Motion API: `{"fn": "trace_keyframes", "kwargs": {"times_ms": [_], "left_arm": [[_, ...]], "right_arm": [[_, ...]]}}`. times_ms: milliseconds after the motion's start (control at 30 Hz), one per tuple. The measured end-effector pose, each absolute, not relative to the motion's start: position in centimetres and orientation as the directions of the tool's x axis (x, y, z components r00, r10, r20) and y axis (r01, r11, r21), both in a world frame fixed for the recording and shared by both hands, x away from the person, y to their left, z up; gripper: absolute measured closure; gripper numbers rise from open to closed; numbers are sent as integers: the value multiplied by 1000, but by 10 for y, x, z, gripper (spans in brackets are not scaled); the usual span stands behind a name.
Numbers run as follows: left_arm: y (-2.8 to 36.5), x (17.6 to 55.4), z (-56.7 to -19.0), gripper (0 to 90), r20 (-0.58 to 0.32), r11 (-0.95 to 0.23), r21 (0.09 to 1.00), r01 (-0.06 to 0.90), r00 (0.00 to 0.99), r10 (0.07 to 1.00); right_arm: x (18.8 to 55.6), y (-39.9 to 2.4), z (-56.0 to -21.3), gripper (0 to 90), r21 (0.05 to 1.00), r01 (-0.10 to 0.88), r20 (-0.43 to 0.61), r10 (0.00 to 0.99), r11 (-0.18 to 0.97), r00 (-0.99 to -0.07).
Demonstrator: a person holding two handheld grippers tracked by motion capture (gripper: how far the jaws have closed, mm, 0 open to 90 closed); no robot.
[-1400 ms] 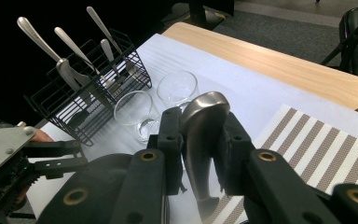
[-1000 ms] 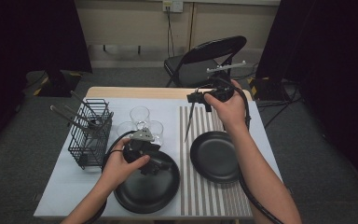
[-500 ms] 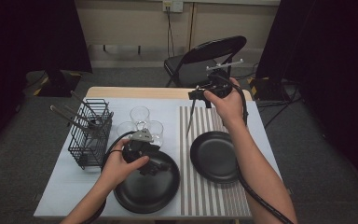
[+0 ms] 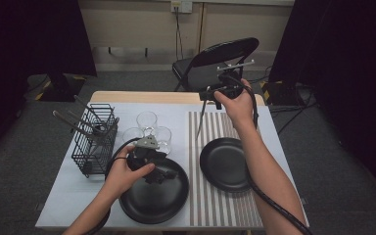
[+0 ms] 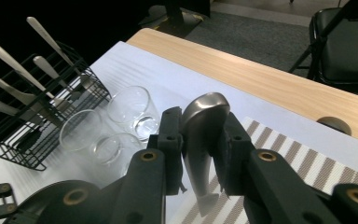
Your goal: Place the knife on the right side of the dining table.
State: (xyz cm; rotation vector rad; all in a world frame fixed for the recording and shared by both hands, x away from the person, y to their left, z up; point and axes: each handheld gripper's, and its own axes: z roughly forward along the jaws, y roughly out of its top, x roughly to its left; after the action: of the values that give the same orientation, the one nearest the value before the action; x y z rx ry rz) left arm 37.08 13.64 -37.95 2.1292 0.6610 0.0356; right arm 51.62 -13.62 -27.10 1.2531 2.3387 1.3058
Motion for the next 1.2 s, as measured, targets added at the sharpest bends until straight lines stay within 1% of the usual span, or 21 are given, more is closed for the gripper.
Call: {"fn": "trace_keyframes", "kwargs": {"times_ms": [467, 1200], "left_arm": [[134, 376, -387, 171, -227, -469, 756, 456, 855, 465], [137, 379, -386, 171, -222, -474, 755, 454, 856, 467]], "right_arm": [[533, -139, -282, 746, 766, 589, 215, 761, 257, -612], [551, -133, -298, 746, 764, 591, 194, 782, 258, -592]]}}
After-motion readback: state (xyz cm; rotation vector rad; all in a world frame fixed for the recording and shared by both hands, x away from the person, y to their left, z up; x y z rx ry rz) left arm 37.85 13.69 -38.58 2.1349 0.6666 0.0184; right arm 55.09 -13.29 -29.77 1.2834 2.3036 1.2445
